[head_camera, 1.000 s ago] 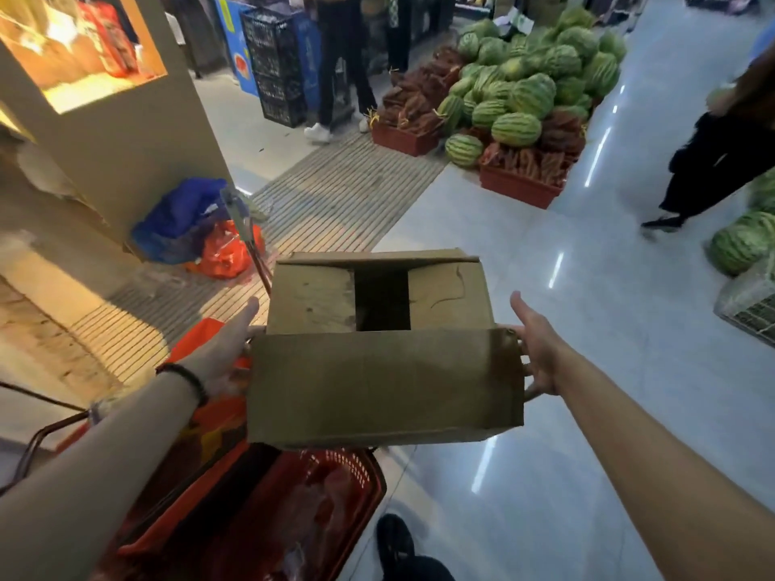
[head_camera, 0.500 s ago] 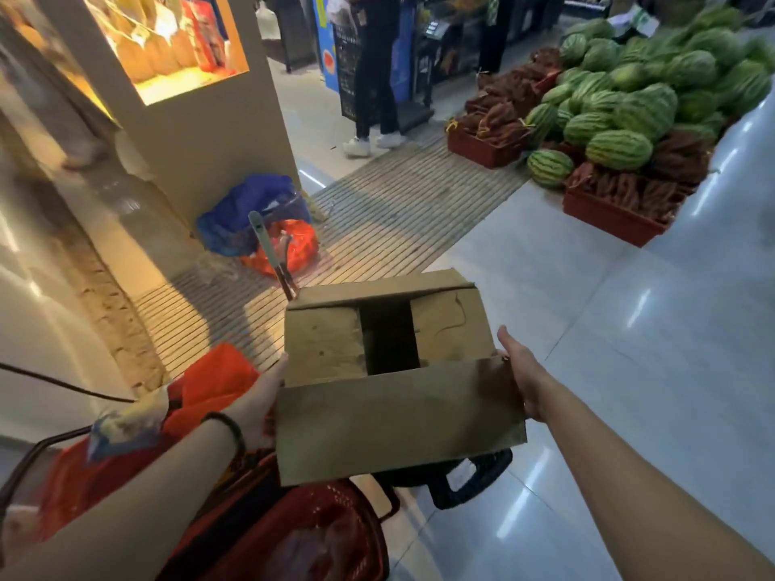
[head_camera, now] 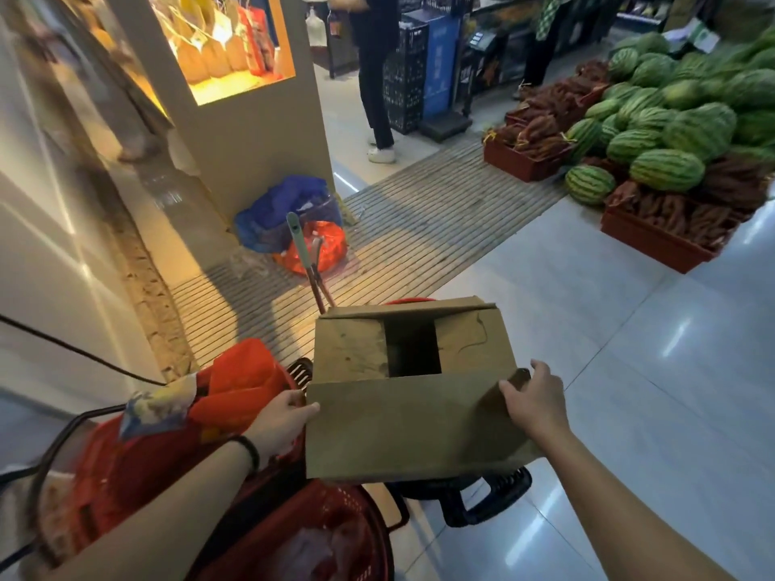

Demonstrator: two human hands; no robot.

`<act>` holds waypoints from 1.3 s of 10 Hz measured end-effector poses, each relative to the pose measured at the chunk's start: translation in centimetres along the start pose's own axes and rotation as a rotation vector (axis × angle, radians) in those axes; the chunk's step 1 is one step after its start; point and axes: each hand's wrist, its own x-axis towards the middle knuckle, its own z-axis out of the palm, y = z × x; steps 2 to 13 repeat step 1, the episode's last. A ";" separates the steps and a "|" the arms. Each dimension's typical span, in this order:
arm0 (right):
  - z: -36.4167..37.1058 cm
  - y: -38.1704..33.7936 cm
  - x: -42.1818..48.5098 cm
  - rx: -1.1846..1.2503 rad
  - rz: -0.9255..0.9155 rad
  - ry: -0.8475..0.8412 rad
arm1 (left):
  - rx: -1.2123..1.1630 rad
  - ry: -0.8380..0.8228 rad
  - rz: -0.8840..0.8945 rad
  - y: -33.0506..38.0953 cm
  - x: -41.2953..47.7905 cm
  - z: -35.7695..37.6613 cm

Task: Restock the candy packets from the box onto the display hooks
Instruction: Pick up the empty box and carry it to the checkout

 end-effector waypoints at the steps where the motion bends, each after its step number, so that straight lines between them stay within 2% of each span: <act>1: -0.6 -2.1 -2.0 -0.219 -0.157 0.028 | 0.222 -0.014 0.092 0.0 -1.8 -2.3; 13: -0.6 -2.1 -2.0 -0.219 -0.157 0.028 | 0.222 -0.014 0.092 0.0 -1.8 -2.3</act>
